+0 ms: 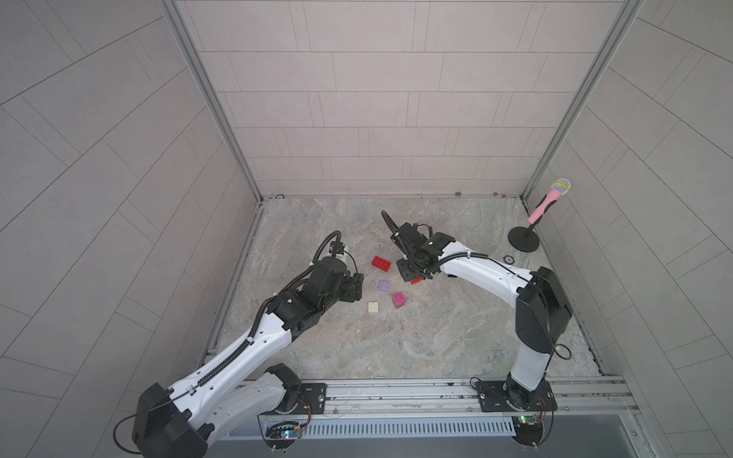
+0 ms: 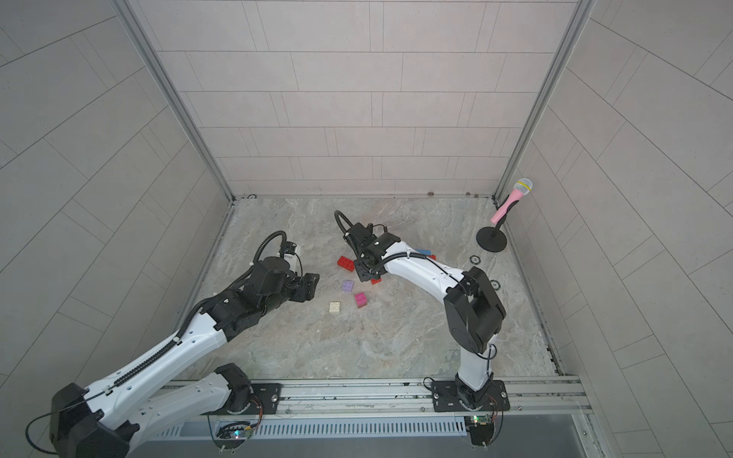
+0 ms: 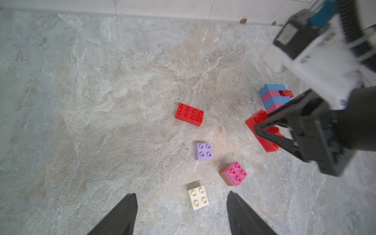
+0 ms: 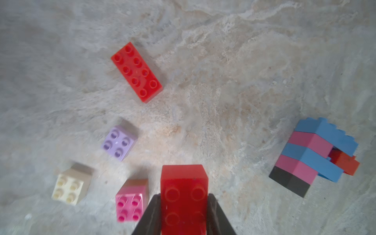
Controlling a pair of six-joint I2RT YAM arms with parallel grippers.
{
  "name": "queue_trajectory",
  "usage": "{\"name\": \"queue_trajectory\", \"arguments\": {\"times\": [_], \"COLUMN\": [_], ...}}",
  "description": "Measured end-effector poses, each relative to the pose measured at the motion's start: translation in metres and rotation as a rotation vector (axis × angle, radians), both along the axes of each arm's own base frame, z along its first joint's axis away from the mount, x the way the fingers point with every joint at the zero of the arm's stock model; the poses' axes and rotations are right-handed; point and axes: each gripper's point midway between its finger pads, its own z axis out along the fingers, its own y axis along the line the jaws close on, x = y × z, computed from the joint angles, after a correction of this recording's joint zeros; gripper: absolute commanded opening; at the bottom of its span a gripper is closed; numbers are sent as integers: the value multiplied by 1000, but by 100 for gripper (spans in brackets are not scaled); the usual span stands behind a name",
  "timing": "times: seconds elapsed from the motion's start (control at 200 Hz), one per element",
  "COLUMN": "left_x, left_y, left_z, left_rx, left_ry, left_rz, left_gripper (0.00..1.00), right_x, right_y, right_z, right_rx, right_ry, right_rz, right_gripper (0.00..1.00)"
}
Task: Assemble the letter p with lego
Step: Pick up the lego brick from the center of the board, then assemble the lego brick with the lego brick.
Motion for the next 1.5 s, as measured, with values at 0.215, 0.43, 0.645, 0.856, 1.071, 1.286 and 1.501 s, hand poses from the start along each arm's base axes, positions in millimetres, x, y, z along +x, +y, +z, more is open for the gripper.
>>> {"name": "queue_trajectory", "arguments": {"times": [0.215, 0.43, 0.645, 0.856, 1.071, 1.286, 1.501], "left_x": [-1, 0, 2, 2, 3, 4, 4], "left_y": [3, 2, 0, 0, 0, -1, -1], "left_z": [-15, -18, -15, -18, -18, -16, -16], "left_rx": [9, 3, -9, -9, -12, -18, -18], "left_ry": [1, -9, -26, -26, -31, -38, -38], "left_rz": [8, 6, 6, 6, 5, 6, 6], "left_gripper": [76, 76, 76, 76, 76, 76, 76], "right_x": [-49, -75, -70, -61, -58, -56, -57], "right_y": [-7, 2, 12, 21, 27, 32, 36], "right_z": [-13, -23, -26, -41, -52, -49, -49], "right_rx": [-4, -45, -59, -60, -60, -37, -17], "right_ry": [122, 155, 97, 85, 90, 82, 90], "right_rz": [90, 129, 83, 39, 33, 31, 36], "right_gripper": [10, 10, 10, 10, 10, 10, 10]}}
